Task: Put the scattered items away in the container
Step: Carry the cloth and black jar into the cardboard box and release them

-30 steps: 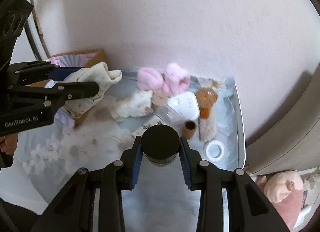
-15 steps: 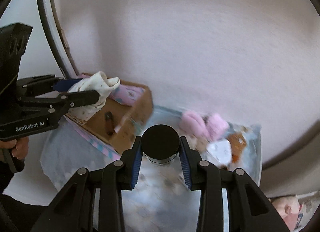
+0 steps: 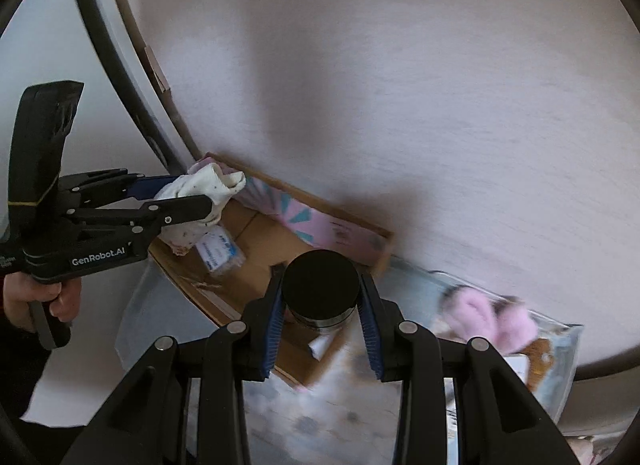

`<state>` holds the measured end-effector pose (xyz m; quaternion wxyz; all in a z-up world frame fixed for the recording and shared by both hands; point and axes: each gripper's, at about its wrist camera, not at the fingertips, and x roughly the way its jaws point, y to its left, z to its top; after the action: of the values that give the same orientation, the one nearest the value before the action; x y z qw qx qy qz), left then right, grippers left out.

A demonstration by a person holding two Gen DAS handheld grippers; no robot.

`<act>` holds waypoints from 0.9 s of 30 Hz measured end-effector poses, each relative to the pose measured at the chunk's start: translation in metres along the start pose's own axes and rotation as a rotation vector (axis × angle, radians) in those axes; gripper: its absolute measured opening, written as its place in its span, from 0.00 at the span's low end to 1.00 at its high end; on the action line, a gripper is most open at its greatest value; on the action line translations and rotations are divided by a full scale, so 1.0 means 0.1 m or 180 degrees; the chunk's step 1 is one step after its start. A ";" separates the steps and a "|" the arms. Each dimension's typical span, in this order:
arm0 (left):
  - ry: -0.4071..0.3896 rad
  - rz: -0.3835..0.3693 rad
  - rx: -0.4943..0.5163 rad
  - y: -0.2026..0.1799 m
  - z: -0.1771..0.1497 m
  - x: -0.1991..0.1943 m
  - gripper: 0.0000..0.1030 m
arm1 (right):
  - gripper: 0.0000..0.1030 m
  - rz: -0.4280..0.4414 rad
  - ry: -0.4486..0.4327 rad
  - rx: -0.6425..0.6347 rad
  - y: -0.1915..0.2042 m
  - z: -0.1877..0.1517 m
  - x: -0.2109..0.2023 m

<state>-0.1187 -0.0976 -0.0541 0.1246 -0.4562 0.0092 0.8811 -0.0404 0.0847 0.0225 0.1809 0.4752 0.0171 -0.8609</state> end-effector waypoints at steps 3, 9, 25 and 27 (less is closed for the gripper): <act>0.0132 0.0016 -0.0096 0.23 0.02 0.12 0.35 | 0.32 0.0083 0.0146 0.0011 0.07 0.14 0.24; 0.0418 -0.0009 -0.0242 0.48 0.01 0.49 0.35 | 0.32 0.0121 0.0474 -0.0049 0.14 0.12 0.80; 0.0675 -0.0017 -0.0374 0.70 -0.20 0.85 0.35 | 0.32 0.0060 0.0745 -0.0109 0.29 -0.05 1.09; 0.0660 -0.0002 -0.0349 0.70 -0.19 0.83 0.35 | 0.32 0.0038 0.0735 -0.0117 0.29 -0.05 1.06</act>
<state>-0.1654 -0.1499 -0.1389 0.0981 -0.5509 -0.0262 0.8284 -0.0776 0.0273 -0.0635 0.1915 0.5679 0.0507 -0.7989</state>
